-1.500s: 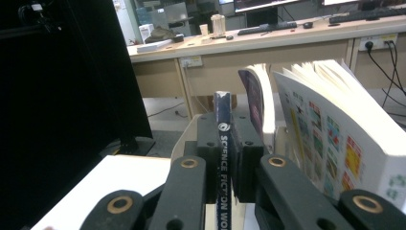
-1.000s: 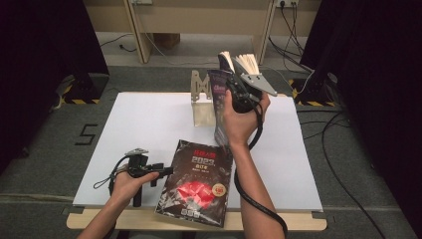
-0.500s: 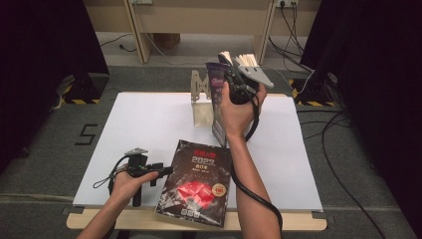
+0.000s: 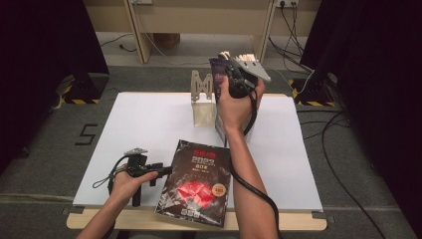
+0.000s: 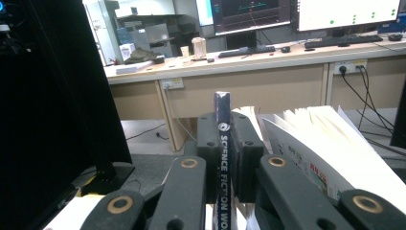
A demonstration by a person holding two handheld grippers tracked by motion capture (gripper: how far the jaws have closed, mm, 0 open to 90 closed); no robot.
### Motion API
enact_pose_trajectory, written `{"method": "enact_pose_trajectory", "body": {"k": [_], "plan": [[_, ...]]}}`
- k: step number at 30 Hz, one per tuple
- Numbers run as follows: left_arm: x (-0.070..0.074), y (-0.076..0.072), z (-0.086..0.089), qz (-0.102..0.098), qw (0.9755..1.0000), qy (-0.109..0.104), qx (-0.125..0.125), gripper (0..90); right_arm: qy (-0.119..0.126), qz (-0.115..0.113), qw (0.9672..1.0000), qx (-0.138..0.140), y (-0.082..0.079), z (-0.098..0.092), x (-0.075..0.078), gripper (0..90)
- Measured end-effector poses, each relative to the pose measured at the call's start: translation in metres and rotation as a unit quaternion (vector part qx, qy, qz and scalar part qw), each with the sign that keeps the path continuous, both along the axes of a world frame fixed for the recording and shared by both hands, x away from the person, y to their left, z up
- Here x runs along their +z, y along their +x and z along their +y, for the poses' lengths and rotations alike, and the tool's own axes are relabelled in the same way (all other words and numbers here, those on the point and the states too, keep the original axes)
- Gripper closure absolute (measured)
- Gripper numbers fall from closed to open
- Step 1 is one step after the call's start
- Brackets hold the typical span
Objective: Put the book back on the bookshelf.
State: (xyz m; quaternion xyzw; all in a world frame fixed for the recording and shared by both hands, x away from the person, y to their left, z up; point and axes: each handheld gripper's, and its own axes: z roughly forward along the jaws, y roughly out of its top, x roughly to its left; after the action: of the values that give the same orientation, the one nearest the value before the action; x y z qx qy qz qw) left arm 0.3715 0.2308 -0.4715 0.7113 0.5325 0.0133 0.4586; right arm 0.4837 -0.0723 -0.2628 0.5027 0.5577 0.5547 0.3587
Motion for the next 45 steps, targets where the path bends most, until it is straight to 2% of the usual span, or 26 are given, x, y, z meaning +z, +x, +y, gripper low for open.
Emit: {"method": "enact_pose_trajectory", "body": {"k": [16,22,24,29,36,41,45], "plan": [[-0.001,0.000,0.001,0.001,1.0000,-0.001,0.001,41.9,-0.016,0.003,0.9997,-0.018,0.020,0.008,-0.007,84.6],[-0.003,0.001,0.001,0.004,1.0000,0.002,0.000,42.0,-0.027,0.008,0.9994,-0.022,0.021,0.011,-0.014,84.5],[-0.003,0.001,0.001,0.004,1.0000,0.001,0.000,42.0,-0.036,0.003,0.9991,-0.022,0.019,0.014,-0.018,84.5],[-0.003,0.000,0.002,0.003,1.0000,0.000,0.000,42.0,-0.055,-0.009,0.9982,-0.025,0.006,0.018,-0.021,84.3],[-0.003,-0.001,0.002,0.002,1.0000,0.002,-0.001,42.0,-0.084,-0.011,0.9961,-0.025,-0.024,0.017,-0.028,83.7],[-0.002,-0.001,0.001,0.004,1.0000,0.003,-0.001,42.0,-0.078,-0.006,0.9966,-0.026,-0.047,0.009,-0.033,83.5],[-0.002,-0.001,0.000,0.002,1.0000,0.002,-0.002,42.0,-0.083,-0.001,0.9962,-0.028,-0.063,0.005,-0.037,83.3]]}}
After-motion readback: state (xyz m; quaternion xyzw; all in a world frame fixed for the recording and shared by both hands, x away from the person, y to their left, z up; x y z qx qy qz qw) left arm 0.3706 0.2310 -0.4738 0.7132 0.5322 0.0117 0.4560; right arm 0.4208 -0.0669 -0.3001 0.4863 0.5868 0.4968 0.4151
